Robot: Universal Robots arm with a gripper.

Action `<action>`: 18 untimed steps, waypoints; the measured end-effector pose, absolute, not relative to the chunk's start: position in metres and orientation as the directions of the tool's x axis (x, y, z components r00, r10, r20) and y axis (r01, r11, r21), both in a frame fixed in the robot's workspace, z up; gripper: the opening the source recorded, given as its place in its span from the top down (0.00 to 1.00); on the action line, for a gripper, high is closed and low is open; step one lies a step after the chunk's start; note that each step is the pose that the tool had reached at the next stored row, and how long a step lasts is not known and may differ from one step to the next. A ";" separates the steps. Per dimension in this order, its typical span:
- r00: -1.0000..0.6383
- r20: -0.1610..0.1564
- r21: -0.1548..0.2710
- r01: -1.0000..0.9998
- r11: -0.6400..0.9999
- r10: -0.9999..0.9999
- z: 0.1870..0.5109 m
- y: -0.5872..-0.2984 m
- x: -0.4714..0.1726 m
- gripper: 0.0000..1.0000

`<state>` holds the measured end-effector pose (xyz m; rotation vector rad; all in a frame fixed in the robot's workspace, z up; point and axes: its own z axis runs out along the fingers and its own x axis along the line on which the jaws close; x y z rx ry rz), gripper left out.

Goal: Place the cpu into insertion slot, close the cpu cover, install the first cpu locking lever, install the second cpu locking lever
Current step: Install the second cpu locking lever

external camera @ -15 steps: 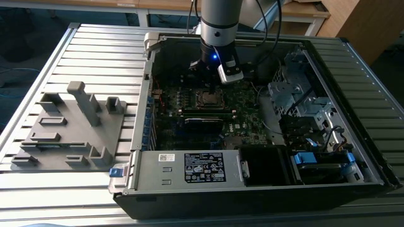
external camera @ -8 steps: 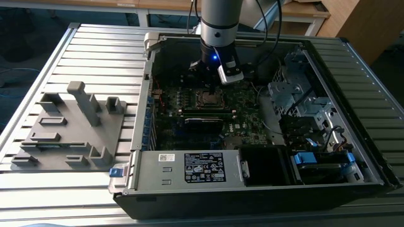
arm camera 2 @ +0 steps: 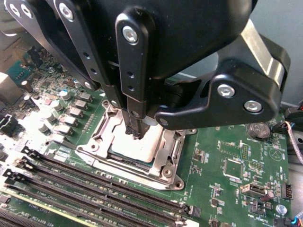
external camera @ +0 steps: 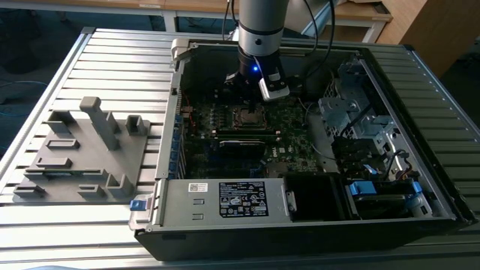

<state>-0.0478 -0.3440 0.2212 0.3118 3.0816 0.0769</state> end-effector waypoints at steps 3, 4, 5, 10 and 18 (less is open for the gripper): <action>-0.979 -0.038 0.054 0.199 0.978 0.201 0.221 -0.344 -0.048 0.90; -0.979 -0.038 0.054 0.199 0.979 0.201 0.221 -0.344 -0.048 0.90; -0.979 -0.038 0.054 0.199 0.979 0.201 0.221 -0.344 -0.048 0.90; -0.979 -0.038 0.054 0.199 0.979 0.201 0.222 -0.344 -0.048 0.90; -0.979 -0.038 0.054 0.199 0.979 0.201 0.222 -0.346 -0.048 0.90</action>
